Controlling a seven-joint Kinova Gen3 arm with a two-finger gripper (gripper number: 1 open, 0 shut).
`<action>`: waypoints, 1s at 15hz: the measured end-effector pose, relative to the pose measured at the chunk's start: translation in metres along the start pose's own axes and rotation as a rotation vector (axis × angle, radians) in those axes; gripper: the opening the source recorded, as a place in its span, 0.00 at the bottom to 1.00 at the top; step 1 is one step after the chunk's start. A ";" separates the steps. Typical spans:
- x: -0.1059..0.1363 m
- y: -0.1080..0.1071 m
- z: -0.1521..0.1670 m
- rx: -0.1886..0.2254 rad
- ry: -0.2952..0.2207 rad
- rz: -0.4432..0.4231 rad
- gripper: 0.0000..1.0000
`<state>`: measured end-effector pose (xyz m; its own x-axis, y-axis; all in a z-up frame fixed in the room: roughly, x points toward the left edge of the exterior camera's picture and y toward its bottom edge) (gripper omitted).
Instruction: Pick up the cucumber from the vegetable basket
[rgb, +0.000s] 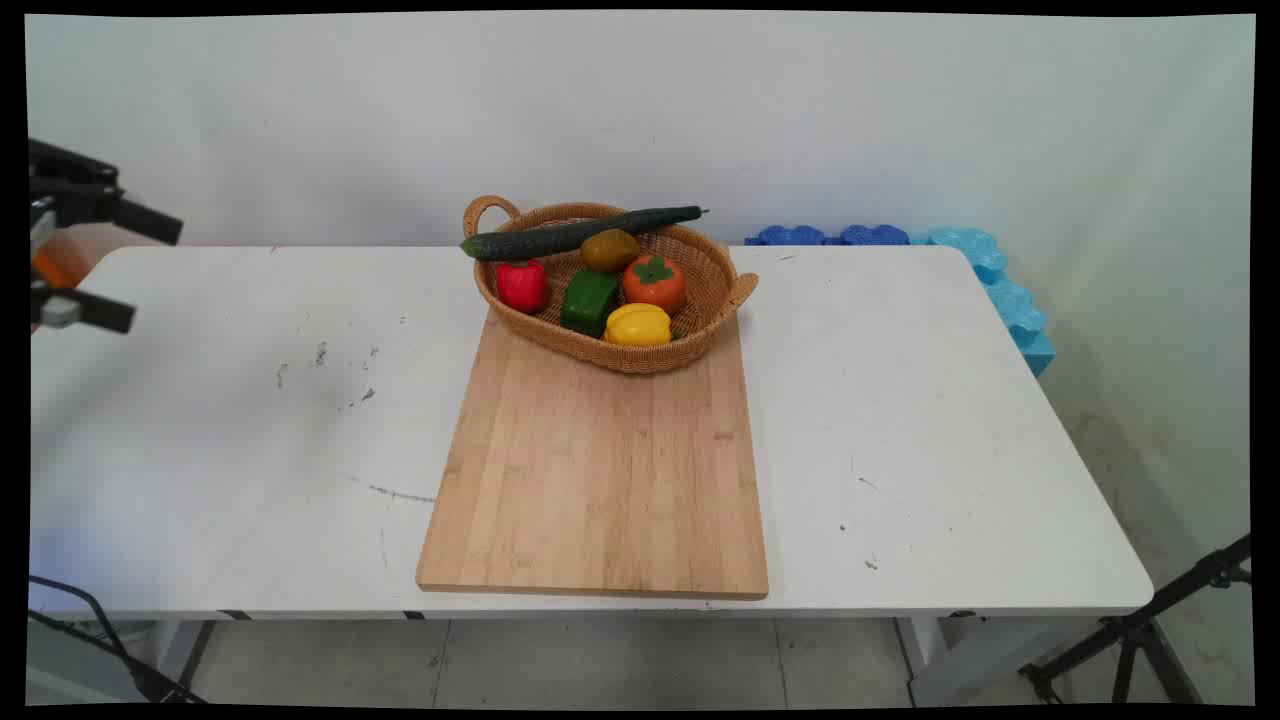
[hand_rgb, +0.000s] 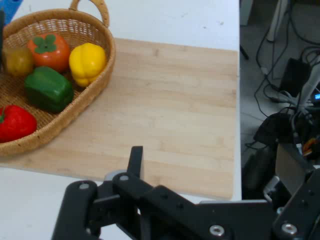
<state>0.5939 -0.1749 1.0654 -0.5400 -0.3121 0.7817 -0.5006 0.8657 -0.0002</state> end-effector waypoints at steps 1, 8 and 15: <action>0.003 -0.005 0.005 0.006 0.002 -0.007 1.00; 0.040 -0.063 0.055 0.060 0.013 -0.086 1.00; 0.080 -0.150 0.116 0.126 0.011 -0.158 1.00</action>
<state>0.5475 -0.3749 1.0556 -0.4410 -0.4356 0.7847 -0.6601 0.7498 0.0453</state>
